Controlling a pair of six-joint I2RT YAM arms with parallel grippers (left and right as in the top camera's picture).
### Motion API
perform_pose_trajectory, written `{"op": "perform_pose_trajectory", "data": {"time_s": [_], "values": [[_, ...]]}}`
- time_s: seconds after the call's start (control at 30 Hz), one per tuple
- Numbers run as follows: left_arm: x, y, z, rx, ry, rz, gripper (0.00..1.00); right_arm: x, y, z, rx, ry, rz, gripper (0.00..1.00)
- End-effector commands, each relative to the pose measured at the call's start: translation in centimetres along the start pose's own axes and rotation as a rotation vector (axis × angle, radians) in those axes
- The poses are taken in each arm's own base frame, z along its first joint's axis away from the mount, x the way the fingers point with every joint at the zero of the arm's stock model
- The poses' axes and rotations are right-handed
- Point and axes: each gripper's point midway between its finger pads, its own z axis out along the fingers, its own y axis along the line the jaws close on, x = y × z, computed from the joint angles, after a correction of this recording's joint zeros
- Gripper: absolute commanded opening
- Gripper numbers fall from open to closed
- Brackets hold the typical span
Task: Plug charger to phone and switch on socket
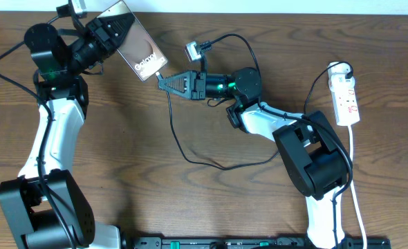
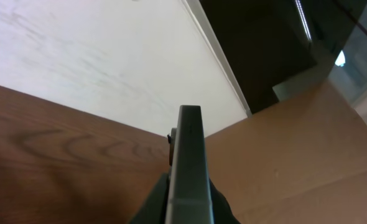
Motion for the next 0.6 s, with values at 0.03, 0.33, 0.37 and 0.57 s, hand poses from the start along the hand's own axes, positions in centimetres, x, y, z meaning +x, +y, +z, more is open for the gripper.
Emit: {"op": "perform_pose_trajectory", "data": {"time_s": [0.03,0.33,0.37,0.57], "values": [[3.0,-2.6,0.3,0.116,0.172,0.014,0.08,-1.6,0.3,-0.3,0.0,-0.058,-0.027,0.01],[3.5,-2.9,0.1,0.134,0.2,0.014,0.07,-1.6,0.3,-0.4,0.0,-0.058,-0.027,0.01],[3.5,-3.0,0.1,0.137,0.198,0.021,0.08,-1.6,0.3,-0.3,0.0,-0.058,-0.027,0.01],[3.8,-4.0,0.7,0.168,0.204,0.062,0.07,-1.6,0.6,-0.4,-0.01,-0.056,-0.045,0.01]]}}
